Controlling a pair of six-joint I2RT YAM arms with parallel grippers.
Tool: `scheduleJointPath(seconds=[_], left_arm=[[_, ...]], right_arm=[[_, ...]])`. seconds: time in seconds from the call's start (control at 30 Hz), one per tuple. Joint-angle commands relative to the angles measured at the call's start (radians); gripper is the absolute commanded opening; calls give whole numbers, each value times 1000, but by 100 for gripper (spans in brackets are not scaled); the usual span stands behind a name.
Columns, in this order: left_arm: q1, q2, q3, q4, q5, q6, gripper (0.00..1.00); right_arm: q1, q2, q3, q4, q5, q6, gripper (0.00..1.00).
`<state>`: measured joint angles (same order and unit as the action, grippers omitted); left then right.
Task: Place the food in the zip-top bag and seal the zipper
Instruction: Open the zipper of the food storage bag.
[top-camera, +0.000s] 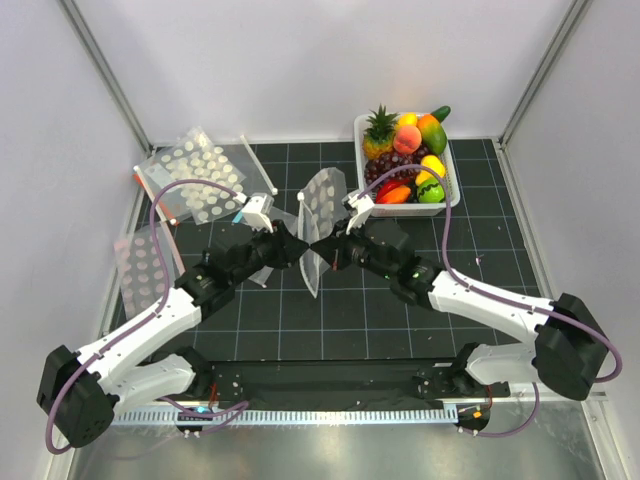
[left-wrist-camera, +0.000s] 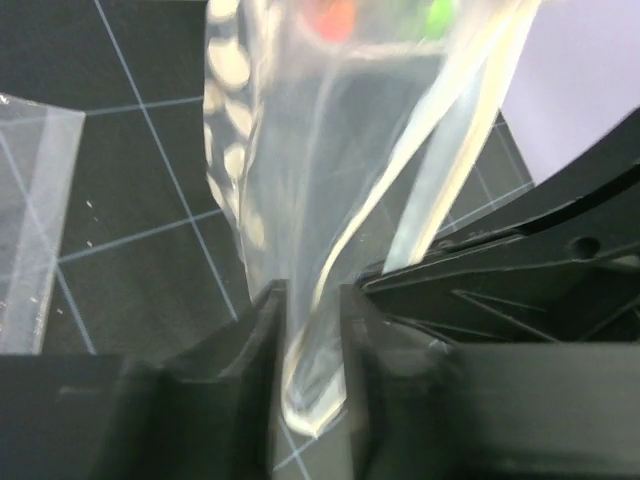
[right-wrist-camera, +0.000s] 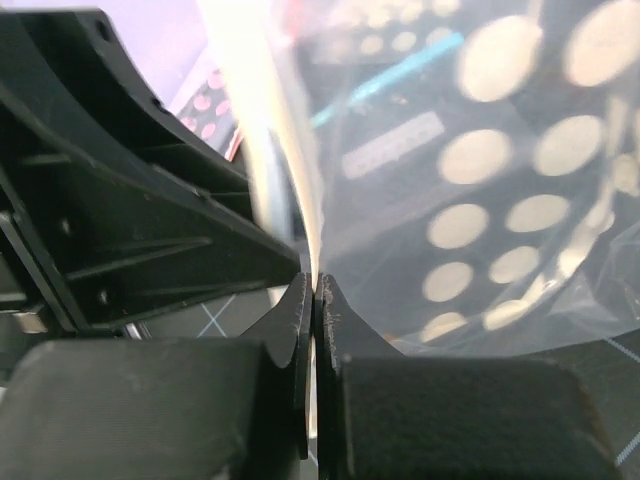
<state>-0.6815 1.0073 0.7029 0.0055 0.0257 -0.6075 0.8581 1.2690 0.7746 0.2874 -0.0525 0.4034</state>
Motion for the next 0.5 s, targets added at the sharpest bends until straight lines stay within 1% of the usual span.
scheduleJointPath(seconds=[0.0,0.03,0.1,0.2,0.23,0.3,0.33,0.4,0.43,0.47], left_arm=[[-7,4,35,10,10,23,38],[-7,5,35,11,8,22,42],[-9,14,36,10,6,23,43],[-12,33,41,10,8,28,40],[-13,39,46,10,10,31,33],[-18,50,52,10,11,38,27],[-20,57,58,10,11,41,19],[-21,57,63,8,8,49,11],[-21,47,64,2,-1,52,0],[-23,37,66,-1,-1,55,0]], right_arm=[[4,-71,3,48,45,-2,1],[4,-80,-3,48,48,3,1],[5,-98,-12,53,48,6,1],[4,-105,-20,58,48,14,1],[5,-106,-21,59,48,18,1],[2,-105,-21,62,48,21,1],[4,-102,-21,59,48,23,1],[4,-102,-20,55,48,25,1],[5,-102,-18,42,87,28,1],[6,-103,-17,33,100,28,1]])
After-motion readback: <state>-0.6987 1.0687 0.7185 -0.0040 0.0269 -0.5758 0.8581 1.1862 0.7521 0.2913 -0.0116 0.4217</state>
